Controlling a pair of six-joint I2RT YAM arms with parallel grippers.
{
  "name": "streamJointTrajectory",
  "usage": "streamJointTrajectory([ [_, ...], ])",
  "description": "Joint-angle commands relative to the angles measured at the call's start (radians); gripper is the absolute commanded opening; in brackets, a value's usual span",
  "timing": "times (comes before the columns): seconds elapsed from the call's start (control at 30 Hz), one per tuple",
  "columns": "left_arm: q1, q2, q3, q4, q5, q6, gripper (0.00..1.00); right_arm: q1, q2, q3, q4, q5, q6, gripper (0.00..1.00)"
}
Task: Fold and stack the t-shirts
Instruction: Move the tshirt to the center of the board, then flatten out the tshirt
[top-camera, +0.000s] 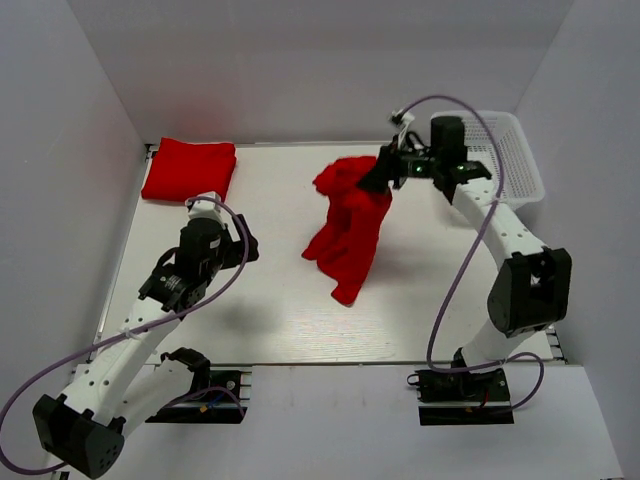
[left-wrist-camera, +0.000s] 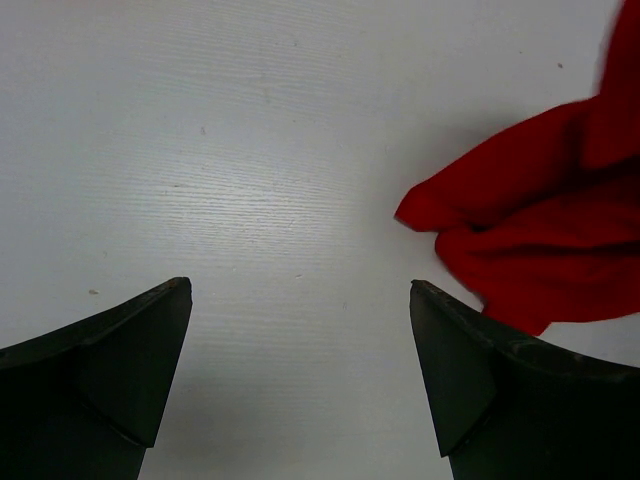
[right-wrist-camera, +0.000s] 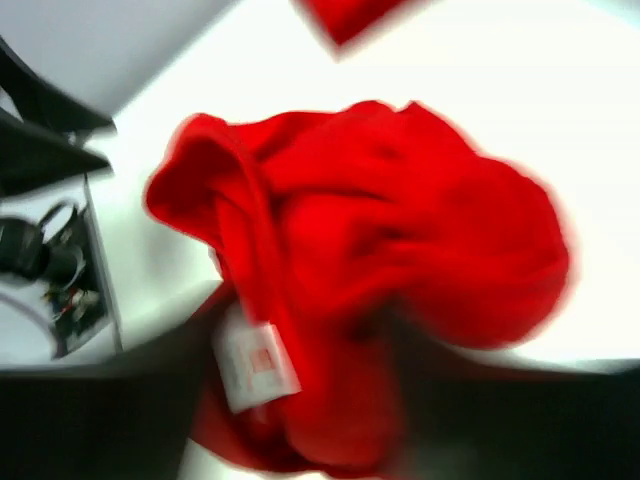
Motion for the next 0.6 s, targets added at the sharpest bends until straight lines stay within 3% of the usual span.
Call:
streamJointTrajectory([
  [0.0,0.005,0.007,-0.011,-0.022,-0.009,-0.028,1.0,0.053,0.043,-0.114,0.039,0.006,-0.03,0.9],
  [0.07,0.005,0.036,-0.011,-0.022,0.011,-0.028,1.0,0.072,0.094,-0.129,-0.003,0.043,-0.06,0.9],
  [0.17,0.005,0.075,-0.021,0.01,0.042,-0.028,1.0,0.078,0.106,-0.137,0.056,0.129,0.031,0.9],
  [0.27,0.005,0.147,-0.021,0.03,0.097,-0.004,1.0,0.077,0.054,-0.206,0.088,0.181,0.081,0.9],
  [0.43,-0.007,0.243,-0.021,0.161,0.183,0.067,1.0,0.072,-0.105,-0.353,0.106,0.423,0.14,0.9],
  [0.57,-0.007,0.409,0.08,0.246,0.23,0.094,1.0,0.071,-0.233,-0.472,0.106,0.499,0.192,0.9],
])
